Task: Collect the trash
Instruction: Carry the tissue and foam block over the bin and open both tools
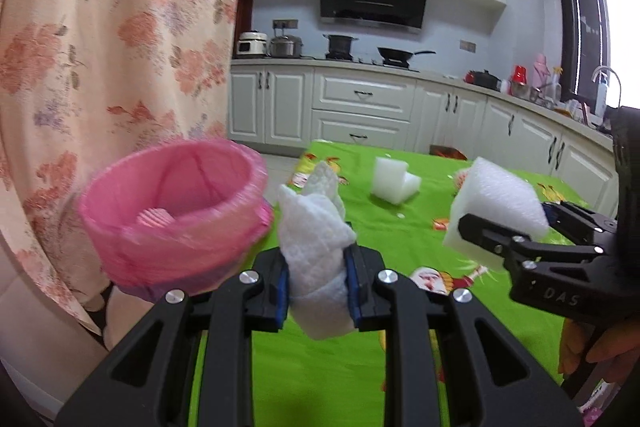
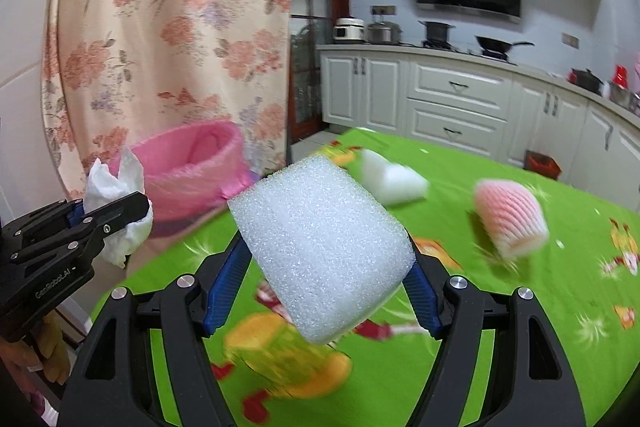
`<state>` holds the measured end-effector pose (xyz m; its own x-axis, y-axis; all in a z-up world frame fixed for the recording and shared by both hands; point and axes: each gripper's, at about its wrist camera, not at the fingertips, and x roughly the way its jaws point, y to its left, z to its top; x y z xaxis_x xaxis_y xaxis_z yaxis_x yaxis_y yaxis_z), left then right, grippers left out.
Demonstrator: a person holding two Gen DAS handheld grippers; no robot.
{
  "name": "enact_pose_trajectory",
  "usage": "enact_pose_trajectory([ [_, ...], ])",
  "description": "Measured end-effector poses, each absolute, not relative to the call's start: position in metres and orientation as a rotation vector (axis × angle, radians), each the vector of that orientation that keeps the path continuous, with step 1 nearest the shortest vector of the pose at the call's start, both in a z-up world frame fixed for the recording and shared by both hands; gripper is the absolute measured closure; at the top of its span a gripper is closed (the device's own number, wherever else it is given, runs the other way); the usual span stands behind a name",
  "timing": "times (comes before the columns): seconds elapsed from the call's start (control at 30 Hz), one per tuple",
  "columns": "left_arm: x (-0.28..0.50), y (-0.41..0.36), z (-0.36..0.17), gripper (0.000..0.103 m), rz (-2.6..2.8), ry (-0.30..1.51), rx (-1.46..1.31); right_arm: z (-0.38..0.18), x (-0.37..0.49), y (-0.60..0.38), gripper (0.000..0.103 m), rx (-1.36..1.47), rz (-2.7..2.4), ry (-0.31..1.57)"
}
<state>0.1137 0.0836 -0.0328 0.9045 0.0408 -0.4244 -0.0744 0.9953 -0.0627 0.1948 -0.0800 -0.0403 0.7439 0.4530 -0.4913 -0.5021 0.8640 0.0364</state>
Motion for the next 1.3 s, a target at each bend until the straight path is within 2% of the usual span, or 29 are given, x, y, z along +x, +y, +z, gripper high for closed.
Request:
enact_pose_trajectory([
  [0.43, 0.143, 0.2, 0.003, 0.08, 0.185, 0.404, -0.098, -0.008, 0.252, 0.026, 0.033, -0.074, 0.713, 0.505],
  [0.7, 0.183, 0.264, -0.013, 0.078, 0.238, 0.433, -0.123, -0.013, 0.295, 0.094, 0.032, -0.082, 0.789, 0.543],
  [0.83, 0.198, 0.283, -0.025, 0.074, 0.229, 0.45, -0.149, -0.022, 0.311, 0.119, 0.03, -0.106, 0.818, 0.567],
  [0.87, 0.202, 0.288, -0.028, 0.072, 0.225, 0.458, -0.16, -0.024, 0.314, 0.122, 0.03, -0.106, 0.829, 0.571],
  [0.93, 0.206, 0.293, -0.032, 0.046, 0.239, 0.467, -0.175, -0.028, 0.317, 0.126, 0.022, -0.1, 0.852, 0.577],
  [0.97, 0.206, 0.295, -0.034, 0.04, 0.247, 0.462, -0.182, -0.03, 0.319, 0.126, 0.02, -0.098, 0.86, 0.574],
  [1.07, 0.203, 0.298, -0.039, 0.037, 0.273, 0.457, -0.174, -0.032, 0.319, 0.119, 0.02, -0.077, 0.872, 0.566],
  [1.3, 0.181, 0.282, -0.043, 0.021, 0.318, 0.439, -0.175, -0.026, 0.305, 0.07, 0.02, 0.018, 0.843, 0.529],
])
